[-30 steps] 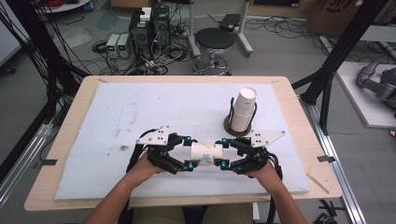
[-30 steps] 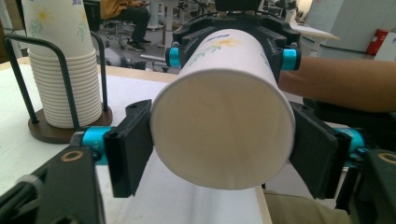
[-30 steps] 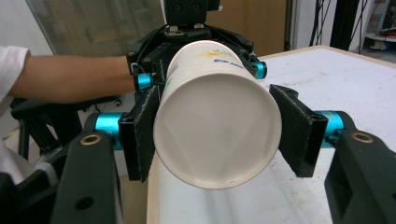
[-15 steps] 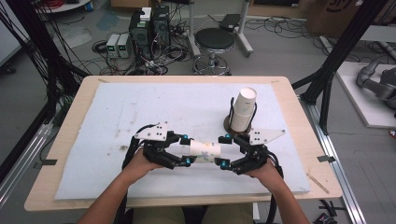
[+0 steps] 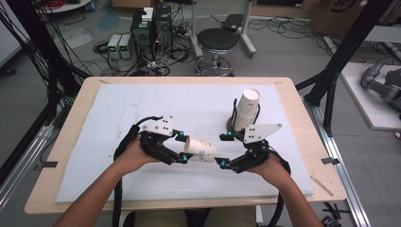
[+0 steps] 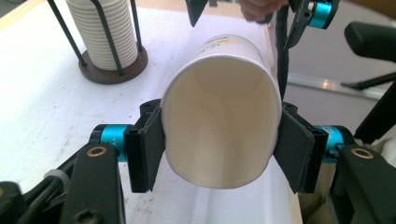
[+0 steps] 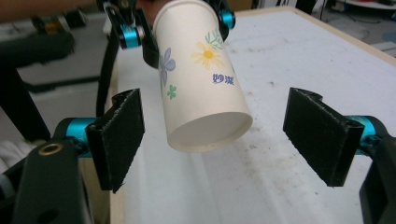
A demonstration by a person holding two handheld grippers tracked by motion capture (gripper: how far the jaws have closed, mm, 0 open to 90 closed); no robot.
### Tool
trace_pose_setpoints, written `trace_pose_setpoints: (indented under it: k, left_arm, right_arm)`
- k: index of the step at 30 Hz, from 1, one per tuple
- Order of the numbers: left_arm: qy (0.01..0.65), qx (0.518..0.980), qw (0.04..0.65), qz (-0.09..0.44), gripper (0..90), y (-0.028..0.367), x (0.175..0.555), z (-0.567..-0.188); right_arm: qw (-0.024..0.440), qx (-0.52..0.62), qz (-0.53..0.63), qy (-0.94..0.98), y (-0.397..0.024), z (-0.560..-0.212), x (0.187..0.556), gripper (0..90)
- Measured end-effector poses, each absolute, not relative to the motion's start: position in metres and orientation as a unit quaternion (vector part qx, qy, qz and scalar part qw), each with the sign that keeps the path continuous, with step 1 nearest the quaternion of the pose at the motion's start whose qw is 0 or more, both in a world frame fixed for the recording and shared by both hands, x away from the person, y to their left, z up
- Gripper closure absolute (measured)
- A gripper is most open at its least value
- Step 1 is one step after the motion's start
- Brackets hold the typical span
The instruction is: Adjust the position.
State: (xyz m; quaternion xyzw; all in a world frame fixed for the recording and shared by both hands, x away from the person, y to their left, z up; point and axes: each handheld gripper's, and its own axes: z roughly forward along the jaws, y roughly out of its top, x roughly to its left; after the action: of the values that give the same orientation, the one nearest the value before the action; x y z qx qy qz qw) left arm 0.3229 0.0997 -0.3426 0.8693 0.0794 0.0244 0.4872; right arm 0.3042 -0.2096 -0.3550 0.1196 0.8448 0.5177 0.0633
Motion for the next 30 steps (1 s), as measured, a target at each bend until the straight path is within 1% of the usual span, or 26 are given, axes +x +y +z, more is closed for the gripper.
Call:
trace_pose_setpoints:
  k: [9, 15, 25, 30]
  left_arm:
    - [0.065, 0.898, 0.434, 0.037, 38.8, 0.094, 0.326, -0.326]
    - [0.057, 0.914, 0.4, 0.039, 38.9, 0.09, 0.326, -0.321]
    - [0.049, 0.928, 0.367, 0.042, 38.8, 0.082, 0.327, -0.315]
    - [0.045, 0.933, 0.353, 0.044, 38.7, 0.076, 0.326, -0.316]
  right_arm:
    - [0.085, 0.093, 0.467, 0.875, -0.194, -0.344, 0.308, 21.0]
    - [0.09, 0.075, 0.439, 0.891, -0.184, -0.337, 0.309, 21.1]
    - [0.096, 0.052, 0.397, 0.911, -0.168, -0.328, 0.312, 21.1]
    - [0.092, 0.044, 0.353, 0.93, -0.152, -0.331, 0.313, 21.5]
